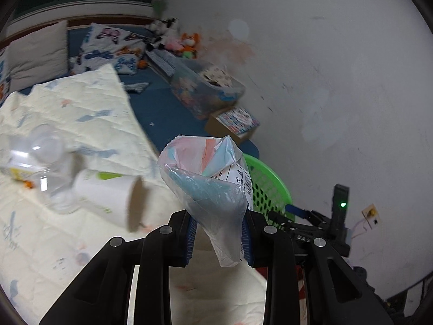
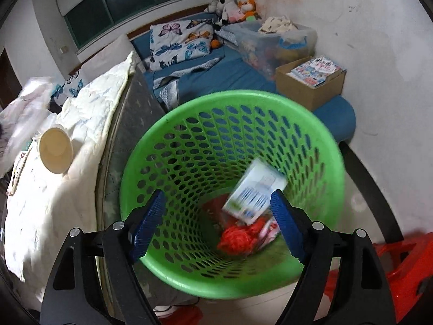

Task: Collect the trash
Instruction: 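Carry the milk carton with the right tool over the wastebasket and release it, then lower the plastic bag with the left tool into the wastebasket and release, then move both tools back over the bed toward the white paper cup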

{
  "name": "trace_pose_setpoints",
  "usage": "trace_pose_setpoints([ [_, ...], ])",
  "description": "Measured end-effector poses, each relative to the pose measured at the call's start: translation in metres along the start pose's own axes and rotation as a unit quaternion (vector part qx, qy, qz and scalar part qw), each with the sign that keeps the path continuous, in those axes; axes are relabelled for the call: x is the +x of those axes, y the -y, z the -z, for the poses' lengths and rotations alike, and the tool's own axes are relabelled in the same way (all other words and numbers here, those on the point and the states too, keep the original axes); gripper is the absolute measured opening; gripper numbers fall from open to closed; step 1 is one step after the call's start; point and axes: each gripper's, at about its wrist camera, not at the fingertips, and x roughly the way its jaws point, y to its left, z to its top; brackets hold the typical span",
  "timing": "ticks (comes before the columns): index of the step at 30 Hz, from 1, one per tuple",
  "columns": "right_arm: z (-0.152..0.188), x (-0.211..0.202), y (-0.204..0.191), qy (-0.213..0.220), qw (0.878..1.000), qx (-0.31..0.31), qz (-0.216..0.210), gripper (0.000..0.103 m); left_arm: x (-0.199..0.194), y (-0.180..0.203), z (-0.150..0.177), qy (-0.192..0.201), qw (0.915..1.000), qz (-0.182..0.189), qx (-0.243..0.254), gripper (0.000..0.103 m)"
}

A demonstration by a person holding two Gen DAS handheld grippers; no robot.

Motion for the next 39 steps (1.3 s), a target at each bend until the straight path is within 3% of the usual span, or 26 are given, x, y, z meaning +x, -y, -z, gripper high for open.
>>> trace_pose_setpoints([
  [11,0.016,-0.063,0.021,0.046,0.999,0.024,0.009,0.08,0.083,0.052,0.0,-0.073,0.9958,0.016,0.053,0.028],
  [20,0.025,-0.078,0.026,0.061,0.997,0.038,0.007,0.08,0.129,0.071,0.004,-0.117,0.9909,0.014,0.064,0.031],
  [22,0.027,-0.078,0.028,0.062,0.997,0.044,0.004,0.08,0.134,0.073,0.005,-0.123,0.9902,0.016,0.065,0.038],
  [24,0.027,-0.078,0.028,0.062,0.997,0.049,0.002,0.08,0.135,0.076,0.005,-0.122,0.9899,0.017,0.07,0.038],
  [27,0.027,-0.077,0.028,0.06,0.997,0.05,0.0,0.08,0.131,0.075,0.008,-0.119,0.9901,0.022,0.071,0.05],
  [31,0.027,-0.08,0.024,0.063,0.997,0.049,-0.005,0.08,0.123,0.07,0.009,-0.113,0.991,0.024,0.067,0.056],
  [39,0.023,-0.08,0.009,0.065,0.997,0.033,-0.012,0.08,0.085,0.051,0.016,-0.086,0.9949,0.019,0.05,0.056],
])
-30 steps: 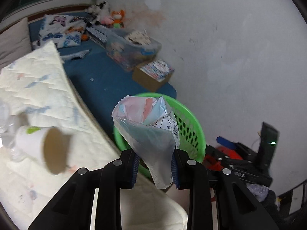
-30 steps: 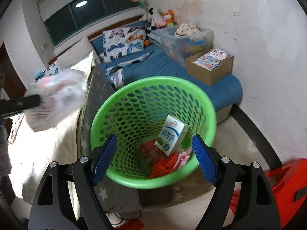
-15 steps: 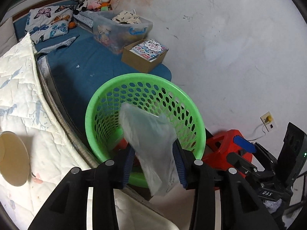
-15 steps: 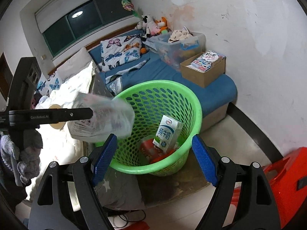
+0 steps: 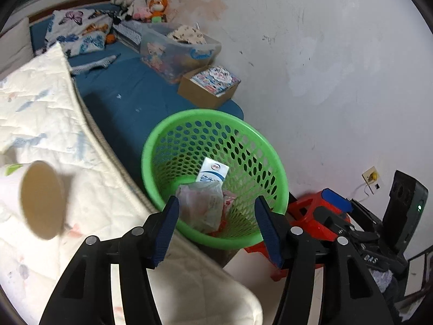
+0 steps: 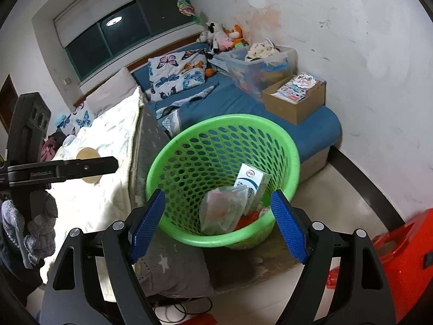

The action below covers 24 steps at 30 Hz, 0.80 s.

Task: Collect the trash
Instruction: 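Move both tools back over the bed toward the white paper cup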

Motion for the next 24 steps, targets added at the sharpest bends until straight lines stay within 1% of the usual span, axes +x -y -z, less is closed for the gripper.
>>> trace_pose_setpoints([
  [9,-0.006,0.002,-0.03,-0.001,0.999,-0.029,-0.022,0.08,-0.05,-0.017,0.03,0.035,0.9988,-0.034,0.007,0.056],
  [15,-0.013,0.015,-0.055,-0.011,0.998,-0.053,-0.044,0.08,-0.083,-0.043,0.044,0.054,0.9968,-0.055,-0.019,0.056],
  [17,-0.014,0.02,-0.068,-0.015,0.996,-0.065,-0.055,0.08,-0.097,-0.054,0.048,0.064,0.9951,-0.07,-0.028,0.056],
  [24,-0.019,0.036,-0.11,-0.027,0.99,-0.106,-0.087,0.081,-0.134,-0.093,0.063,0.093,0.9879,-0.104,-0.068,0.056],
])
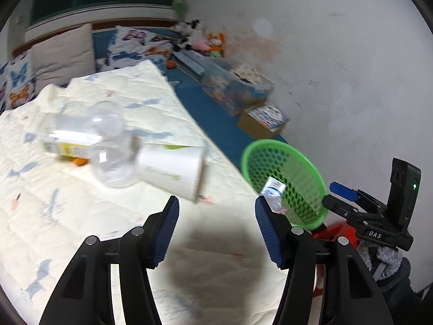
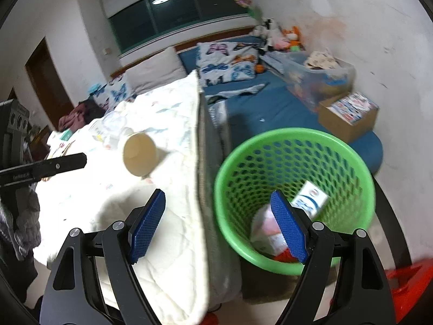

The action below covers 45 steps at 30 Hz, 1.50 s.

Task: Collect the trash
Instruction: 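Move both tools back over the bed toward the white paper cup, then grasp the white paper cup by its rim with the right tool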

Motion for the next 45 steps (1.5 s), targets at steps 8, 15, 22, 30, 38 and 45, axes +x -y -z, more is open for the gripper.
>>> trace_pose_setpoints([
  [8,-0.013,0.025,-0.035,-0.013,0.999,-0.036,-0.029,0.083,-0.025,-0.048,0.012,0.018,0.9981,-0.035,-0.048,0.057],
  [15,-0.023,0.054,-0.063,-0.027,0.996,-0.069,-0.05,0.089,-0.038,-0.082,0.027,0.021,0.9946,-0.056,-0.085,0.059],
  [22,-0.037,0.092,-0.089,-0.043,0.991,-0.103,-0.071,0.093,-0.041,-0.1,0.038,0.017,0.992,-0.067,-0.106,0.061],
  [30,-0.049,0.133,-0.099,-0.062,0.988,-0.12,-0.08,0.094,-0.039,-0.119,0.036,0.019,0.9892,-0.071,-0.127,0.062],
  [38,-0.054,0.163,-0.102,-0.088,0.983,-0.119,-0.106,0.094,-0.033,-0.131,0.029,0.016,0.9877,-0.075,-0.137,0.062],
  [45,-0.06,0.181,-0.107,-0.101,0.98,-0.12,-0.121,0.094,-0.021,-0.131,0.016,0.012,0.9887,-0.069,-0.132,0.062],
])
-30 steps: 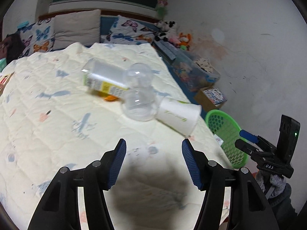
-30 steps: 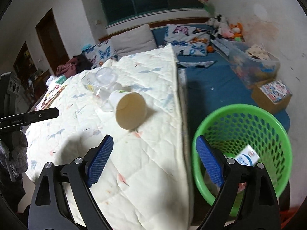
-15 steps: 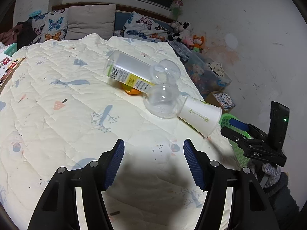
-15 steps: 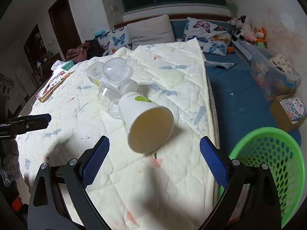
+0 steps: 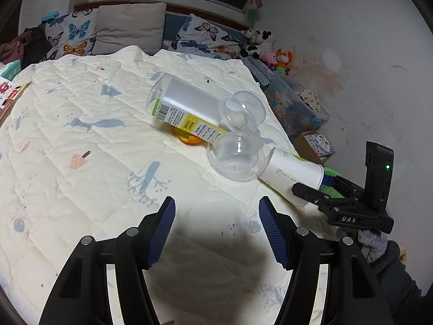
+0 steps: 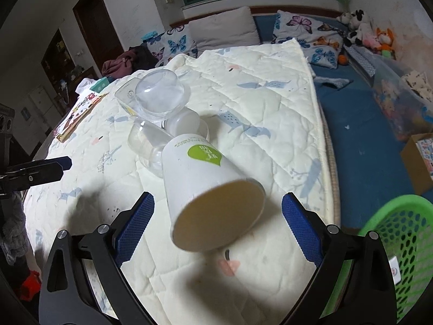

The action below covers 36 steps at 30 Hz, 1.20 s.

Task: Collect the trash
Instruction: 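Grasp the white paper cup by its rim with the right tool, then grasp the clear plastic cup with the left tool while the right tool lifts the paper cup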

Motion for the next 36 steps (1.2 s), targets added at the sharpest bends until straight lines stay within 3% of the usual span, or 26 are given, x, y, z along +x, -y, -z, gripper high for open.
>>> trace_pose_setpoints([
  [5,-0.001,0.005,0.0,-0.005,1.0,-0.002,-0.003,0.094,0.015,0.007,-0.01,-0.004,0.9999,0.002,0.01,0.062],
  [12,0.006,0.002,0.0,-0.008,1.0,0.001,0.0,0.074,0.04,0.016,-0.022,-0.013,0.9998,-0.002,0.016,0.062],
  [27,0.026,-0.03,0.002,0.014,1.0,0.018,0.017,0.072,0.08,0.026,-0.039,-0.008,0.9997,-0.019,0.012,0.062],
  [36,0.032,-0.04,0.006,0.016,0.999,0.029,0.026,0.072,0.087,0.043,-0.043,0.015,0.9966,-0.047,0.066,0.062],
])
